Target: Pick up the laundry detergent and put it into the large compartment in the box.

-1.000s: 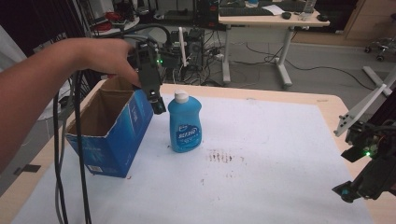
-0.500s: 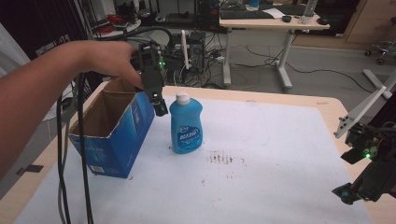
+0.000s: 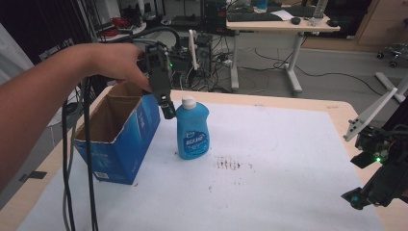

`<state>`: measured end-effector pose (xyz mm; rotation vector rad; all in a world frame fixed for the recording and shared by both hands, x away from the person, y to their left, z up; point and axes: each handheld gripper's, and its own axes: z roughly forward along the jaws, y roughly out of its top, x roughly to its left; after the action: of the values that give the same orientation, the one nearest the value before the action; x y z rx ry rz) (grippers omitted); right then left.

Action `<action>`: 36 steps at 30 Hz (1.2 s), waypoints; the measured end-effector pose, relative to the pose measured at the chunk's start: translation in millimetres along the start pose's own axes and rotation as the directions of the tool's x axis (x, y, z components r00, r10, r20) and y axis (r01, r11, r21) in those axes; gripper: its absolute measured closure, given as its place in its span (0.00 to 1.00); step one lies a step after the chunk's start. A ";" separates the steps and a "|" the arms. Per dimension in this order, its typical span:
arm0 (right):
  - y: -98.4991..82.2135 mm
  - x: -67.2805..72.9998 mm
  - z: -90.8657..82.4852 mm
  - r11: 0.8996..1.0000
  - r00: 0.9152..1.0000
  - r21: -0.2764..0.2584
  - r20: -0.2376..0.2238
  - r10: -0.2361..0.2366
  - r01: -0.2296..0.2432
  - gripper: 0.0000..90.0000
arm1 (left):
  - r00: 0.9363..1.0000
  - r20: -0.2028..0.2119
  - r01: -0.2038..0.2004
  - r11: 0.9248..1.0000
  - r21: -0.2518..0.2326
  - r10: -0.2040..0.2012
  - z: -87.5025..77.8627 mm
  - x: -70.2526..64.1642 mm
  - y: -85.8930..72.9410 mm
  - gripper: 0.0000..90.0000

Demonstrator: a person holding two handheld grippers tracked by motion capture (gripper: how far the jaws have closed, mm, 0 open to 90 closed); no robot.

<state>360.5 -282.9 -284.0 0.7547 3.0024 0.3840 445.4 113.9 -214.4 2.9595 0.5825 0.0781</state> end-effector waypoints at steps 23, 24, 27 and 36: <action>-0.5 -5.7 1.4 1.000 1.000 0.003 -0.001 0.005 -0.005 0.02 | 0.991 -0.008 0.133 0.990 -0.038 -0.134 5.7 10.7 22.5 0.02; -0.7 -6.3 1.7 1.000 1.000 0.000 0.000 0.004 -0.004 0.02 | 0.991 -0.008 0.136 0.990 -0.041 -0.137 6.3 11.1 23.3 0.02; -0.6 -6.3 1.9 1.000 1.000 0.002 0.001 0.004 -0.004 0.02 | 0.988 -0.001 0.152 0.987 -0.048 -0.152 10.3 13.6 25.9 0.02; 0.7 -6.2 3.4 1.000 1.000 0.005 0.002 0.000 0.000 0.02 | 0.985 0.028 0.171 0.984 -0.051 -0.169 26.5 18.6 30.1 0.02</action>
<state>366.6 -284.5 -287.4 0.7553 3.0029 0.3750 475.9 90.4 -236.2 2.8420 0.8134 0.0410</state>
